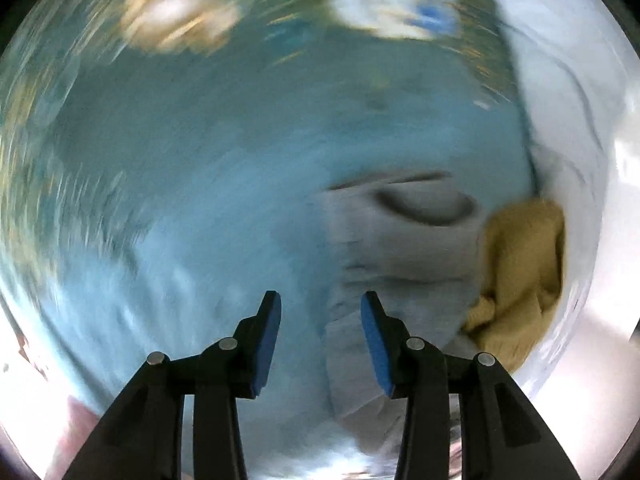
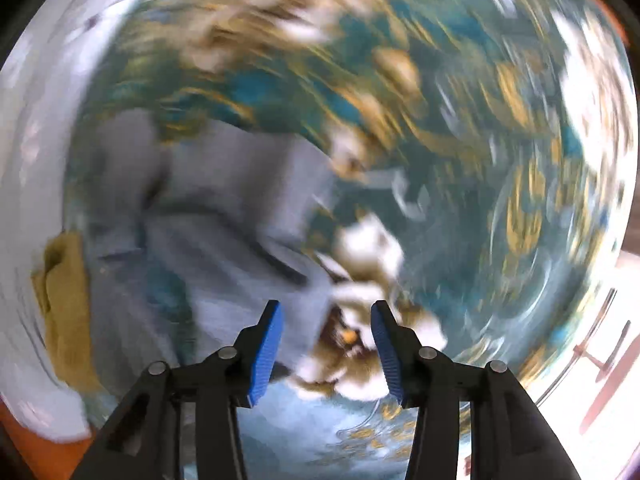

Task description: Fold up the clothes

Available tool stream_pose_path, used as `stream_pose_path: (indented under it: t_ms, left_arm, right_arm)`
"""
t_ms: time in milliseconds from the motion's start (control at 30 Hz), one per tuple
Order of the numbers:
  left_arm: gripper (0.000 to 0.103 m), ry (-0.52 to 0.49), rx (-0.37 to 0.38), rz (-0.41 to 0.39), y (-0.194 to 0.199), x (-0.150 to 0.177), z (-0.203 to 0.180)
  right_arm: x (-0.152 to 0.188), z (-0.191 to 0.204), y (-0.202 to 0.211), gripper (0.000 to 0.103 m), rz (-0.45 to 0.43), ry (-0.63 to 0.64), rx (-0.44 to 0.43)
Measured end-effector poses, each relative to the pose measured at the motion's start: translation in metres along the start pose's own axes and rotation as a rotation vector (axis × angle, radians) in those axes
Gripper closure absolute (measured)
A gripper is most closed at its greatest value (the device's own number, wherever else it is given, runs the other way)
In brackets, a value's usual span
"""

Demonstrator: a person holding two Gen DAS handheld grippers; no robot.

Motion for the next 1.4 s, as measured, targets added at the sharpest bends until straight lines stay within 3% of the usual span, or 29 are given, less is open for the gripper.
stream_pose_path:
  t_ms: [133, 200, 233, 267, 300, 500, 667, 733, 867, 967, 1033, 1100, 1167, 1300, 1400]
  left_arm:
    - [0.061, 0.067, -0.018, 0.026, -0.003, 0.007, 0.017]
    - [0.061, 0.053, -0.03, 0.021, 0.0, 0.01, 0.015]
    - [0.061, 0.039, -0.034, 0.015, 0.002, 0.011, 0.012]
    - [0.061, 0.027, -0.036, 0.009, 0.004, 0.012, 0.009]
    - [0.061, 0.019, -0.037, 0.005, 0.005, 0.013, 0.006]
    - [0.061, -0.007, -0.036, 0.004, -0.003, 0.023, -0.007]
    - [0.061, 0.005, -0.045, 0.034, -0.02, 0.033, -0.005]
    - [0.061, 0.009, -0.045, 0.043, -0.025, 0.036, -0.005]
    - [0.061, -0.008, -0.041, 0.056, -0.028, 0.041, -0.014]
    - [0.061, 0.013, -0.018, 0.047, -0.027, 0.043, -0.024]
    - [0.06, -0.005, 0.002, 0.038, -0.026, 0.045, -0.03]
    - [0.057, -0.027, 0.028, 0.027, -0.026, 0.047, -0.037]
    - [0.054, -0.055, 0.049, 0.02, -0.028, 0.051, -0.044]
    - [0.049, -0.128, 0.047, -0.005, -0.037, 0.061, -0.058]
    - [0.049, -0.214, -0.002, -0.037, -0.047, 0.068, -0.074]
  right_arm:
    - [0.009, -0.005, -0.027, 0.054, -0.013, -0.084, -0.092]
    - [0.007, 0.005, -0.037, 0.058, -0.007, -0.069, -0.087]
    - [0.008, 0.011, -0.041, 0.064, -0.001, -0.063, -0.084]
    - [0.008, 0.016, -0.043, 0.085, 0.003, -0.061, -0.084]
    - [0.009, 0.021, -0.044, 0.096, 0.006, -0.06, -0.086]
    - [0.018, 0.032, 0.006, 0.098, -0.052, -0.06, -0.15]
    - [0.027, 0.037, 0.08, 0.098, -0.096, -0.067, -0.151]
    - [0.011, 0.056, 0.093, 0.098, -0.108, -0.014, -0.08]
    - [-0.037, 0.095, 0.066, 0.097, -0.054, 0.05, -0.006]
    - [-0.054, 0.12, 0.019, 0.094, -0.017, 0.052, -0.028]
    - [-0.052, 0.134, 0.012, 0.083, -0.022, 0.068, -0.089]
    - [-0.052, 0.152, 0.013, 0.065, -0.07, 0.116, -0.167]
    - [-0.048, 0.162, 0.024, 0.061, -0.11, 0.183, -0.204]
    - [-0.033, 0.142, 0.045, 0.059, -0.149, 0.245, -0.167]
    - [-0.019, 0.098, 0.047, 0.058, -0.123, 0.183, -0.13]
Point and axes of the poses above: each gripper's, at about its wrist camera, not at the fingertips, and y roughly against the way its jaws point, z to its left, x to its underside, the point moved 4 cm from there along -y, roughly the way its jaws point, and after that the axes turned 12 degrees about -x, right-handed, at the moved point
